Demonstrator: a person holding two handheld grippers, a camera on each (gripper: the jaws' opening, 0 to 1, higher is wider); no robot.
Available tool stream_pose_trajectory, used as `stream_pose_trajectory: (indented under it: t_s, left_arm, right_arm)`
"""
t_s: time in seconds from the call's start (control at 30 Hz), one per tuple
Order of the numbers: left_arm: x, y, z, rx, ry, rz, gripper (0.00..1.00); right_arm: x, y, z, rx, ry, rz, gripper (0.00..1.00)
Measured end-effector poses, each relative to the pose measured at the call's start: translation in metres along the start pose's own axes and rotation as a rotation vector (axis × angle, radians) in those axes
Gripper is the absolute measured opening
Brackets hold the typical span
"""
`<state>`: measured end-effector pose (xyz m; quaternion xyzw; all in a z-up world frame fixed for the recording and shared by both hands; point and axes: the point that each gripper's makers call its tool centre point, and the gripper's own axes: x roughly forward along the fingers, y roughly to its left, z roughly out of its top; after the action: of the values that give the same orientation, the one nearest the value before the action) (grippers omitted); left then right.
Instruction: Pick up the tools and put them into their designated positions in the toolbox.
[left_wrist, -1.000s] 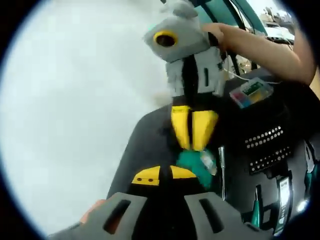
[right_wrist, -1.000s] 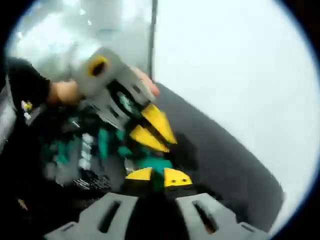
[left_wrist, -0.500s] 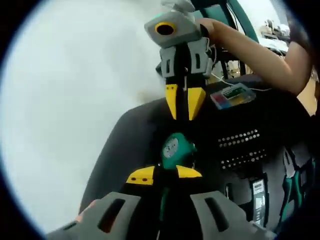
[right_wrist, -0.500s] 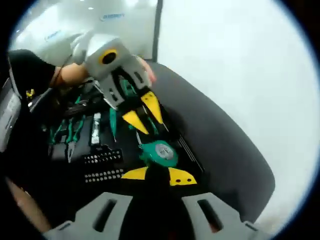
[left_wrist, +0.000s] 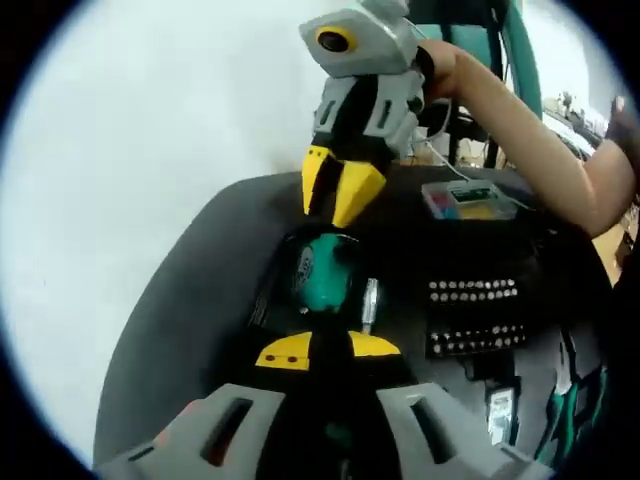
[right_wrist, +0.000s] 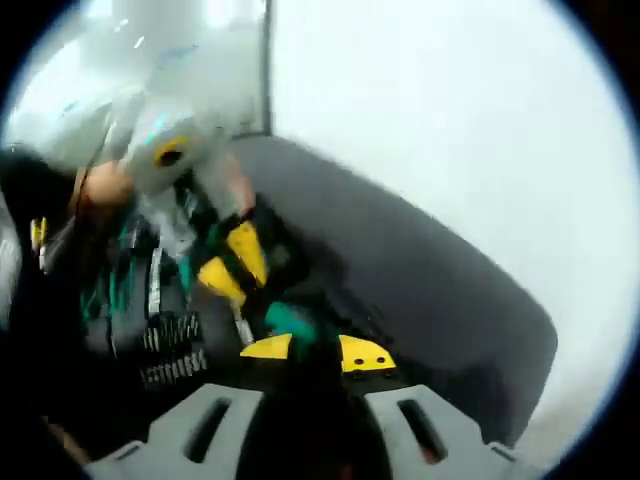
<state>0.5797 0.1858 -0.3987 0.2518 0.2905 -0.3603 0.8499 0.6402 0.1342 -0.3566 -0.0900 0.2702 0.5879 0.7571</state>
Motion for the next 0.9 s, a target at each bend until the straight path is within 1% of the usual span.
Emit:
stream_pose_trajectory:
  t_s: [0.03,0.07,0.1,0.13,0.17,0.2,0.23,0.27,0.3,0.33,0.37,0.4,0.43,0.47,0.5,0.53,0.57,0.6,0.63,0.67,0.7,0.73,0.77,0.8,0.87,0.9]
  left_arm:
    - [0.001,-0.003,0.004,-0.005,-0.019,-0.009,0.1]
    - [0.002,-0.005,0.006,-0.01,-0.027,-0.013,0.1]
    - [0.005,-0.008,0.007,-0.013,-0.025,-0.018,0.1]
    - [0.007,-0.009,0.006,-0.006,-0.015,-0.014,0.1]
    - [0.008,-0.005,0.004,0.029,-0.004,0.009,0.1]
    - [0.009,-0.005,0.004,0.036,-0.004,0.011,0.1]
    - [0.009,-0.005,0.004,0.032,-0.004,0.008,0.1]
    - [0.009,-0.004,0.004,0.024,-0.006,0.005,0.1]
    - [0.008,-0.004,0.004,0.017,-0.012,0.001,0.1]
    - [0.007,-0.005,0.004,0.008,-0.019,-0.005,0.1]
    - [0.008,-0.005,0.004,0.003,-0.021,-0.006,0.1]
    - [0.008,-0.004,0.003,-0.001,-0.021,-0.002,0.1]
    - [0.008,-0.004,0.003,-0.004,-0.02,0.003,0.1]
    - [0.008,-0.005,0.002,-0.011,-0.022,0.009,0.1]
    - [0.008,-0.005,0.003,-0.015,-0.026,0.012,0.1]
    - [0.008,-0.005,0.004,-0.022,-0.036,0.013,0.1]
    - [0.008,-0.006,0.006,-0.028,-0.042,0.011,0.11]
    - [0.008,-0.005,0.007,-0.032,-0.046,0.02,0.11]
    - [0.008,-0.005,0.009,-0.023,-0.046,0.025,0.11]
    - [0.007,-0.005,0.01,-0.017,-0.051,0.032,0.11]
    - [0.006,-0.002,0.018,-0.003,-0.094,0.048,0.11]
    - [0.003,-0.002,0.02,-0.009,-0.102,0.051,0.11]
    - [0.001,-0.002,0.023,-0.011,-0.099,0.051,0.11]
    - [0.0,-0.001,0.025,-0.014,-0.101,0.057,0.11]
    - [0.0,-0.001,0.026,0.022,-0.091,0.077,0.11]
    - [0.002,0.002,0.025,0.053,-0.081,0.101,0.11]
  right_arm:
    - [0.003,-0.012,0.012,0.195,-0.078,-0.003,0.19]
    - [0.008,-0.016,0.011,0.337,-0.082,0.008,0.17]
    - [0.014,-0.016,0.002,0.413,-0.037,0.031,0.15]
    - [0.02,-0.011,-0.008,0.421,0.016,0.059,0.14]
    - [0.029,-0.005,-0.021,0.333,0.075,0.077,0.14]
    - [0.033,-0.002,-0.03,0.27,0.113,0.084,0.14]
    - [0.038,0.0,-0.024,0.26,0.075,0.093,0.12]
    - [0.04,0.001,-0.023,0.275,0.085,0.104,0.09]
    - [0.041,0.002,-0.019,0.288,0.077,0.129,0.03]
    - [0.039,0.005,-0.02,0.218,0.083,0.167,0.03]
    - [0.038,0.002,-0.018,0.16,0.065,0.141,0.03]
    - [0.034,0.02,-0.023,0.141,0.072,0.165,0.02]
    - [0.03,0.033,-0.017,0.139,0.043,0.2,0.02]
    - [0.023,0.044,-0.008,0.188,0.018,0.248,0.02]
    - [0.018,0.052,-0.003,0.191,0.004,0.275,0.02]
    - [0.015,0.056,0.003,0.178,-0.024,0.286,0.02]
    - [0.012,0.059,0.002,0.164,-0.017,0.287,0.02]
    - [0.01,0.063,-0.002,0.112,-0.008,0.277,0.02]
    - [0.008,0.066,0.0,0.116,-0.018,0.283,0.02]
    - [0.002,0.068,0.014,0.14,-0.07,0.35,0.02]
    - [0.0,0.071,0.021,0.151,-0.099,0.371,0.02]
    - [-0.002,0.069,0.024,0.166,-0.115,0.382,0.02]
    - [-0.004,0.069,0.024,0.165,-0.113,0.384,0.02]
    - [-0.005,0.076,0.023,0.153,-0.118,0.391,0.02]
    - [-0.004,0.076,0.024,0.158,-0.121,0.384,0.02]
    - [-0.003,0.073,0.025,0.164,-0.122,0.374,0.02]
